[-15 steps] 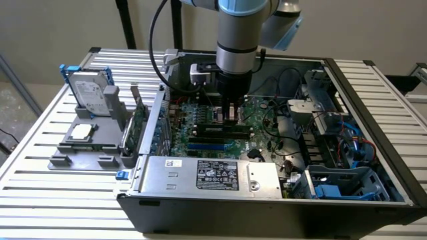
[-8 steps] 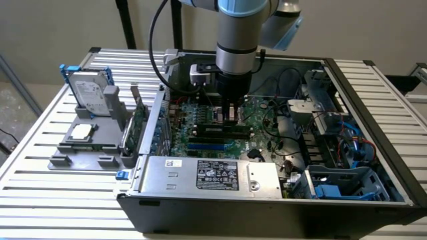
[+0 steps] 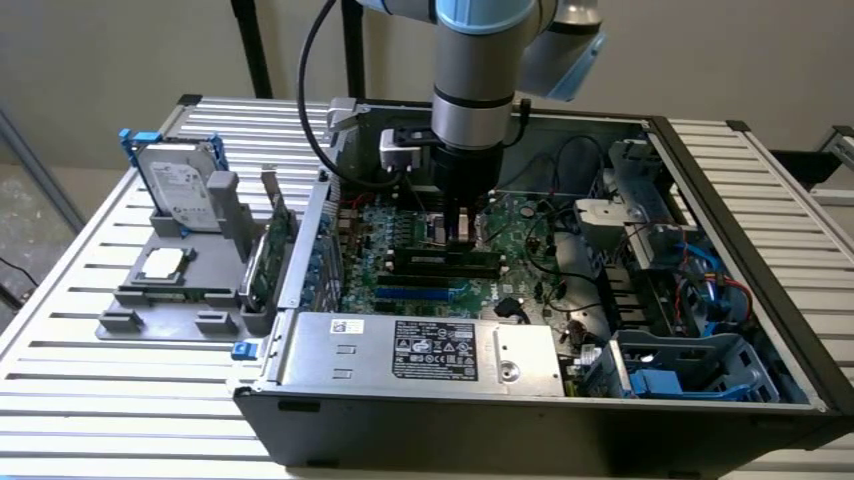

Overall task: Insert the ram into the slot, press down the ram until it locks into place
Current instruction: 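Insert the ram into the slot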

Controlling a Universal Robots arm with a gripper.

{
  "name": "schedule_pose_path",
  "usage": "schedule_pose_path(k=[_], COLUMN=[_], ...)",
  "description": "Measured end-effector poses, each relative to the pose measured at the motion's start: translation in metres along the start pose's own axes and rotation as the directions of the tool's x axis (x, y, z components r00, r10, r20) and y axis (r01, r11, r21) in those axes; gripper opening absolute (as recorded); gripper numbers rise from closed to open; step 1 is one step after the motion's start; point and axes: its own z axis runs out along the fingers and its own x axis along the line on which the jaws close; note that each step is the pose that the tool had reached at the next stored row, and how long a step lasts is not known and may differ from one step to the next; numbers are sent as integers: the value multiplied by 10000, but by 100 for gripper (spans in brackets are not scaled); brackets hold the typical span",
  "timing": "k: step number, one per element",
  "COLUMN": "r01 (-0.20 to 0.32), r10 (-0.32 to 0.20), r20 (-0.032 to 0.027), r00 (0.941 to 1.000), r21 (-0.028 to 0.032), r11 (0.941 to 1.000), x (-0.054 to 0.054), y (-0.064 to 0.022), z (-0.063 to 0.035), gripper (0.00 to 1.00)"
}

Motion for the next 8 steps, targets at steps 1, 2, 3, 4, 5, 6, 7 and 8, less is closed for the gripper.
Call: schedule_pose_path(k=[1,2,3,4,5,6,7,8], r01=[0,0,0,0,0,0,-2,-2], r10=[0,0,0,0,0,0,2,2], r20=[-1,-1,-1,-2,-1,-2,-2,-2], r00=[10000,10000,10000,10000,10000,10000,10000,10000], r21=[0,0,1,1,2,2,3,3], r11=[10000,10000,10000,10000,10000,10000,10000,10000], x=[0,0,0,0,0,1,1,2], y=[0,0,0,0,0,0,0,0], z=[0,0,0,0,0,1,1,1], gripper=[14,14,14,14,14,14,14,14])
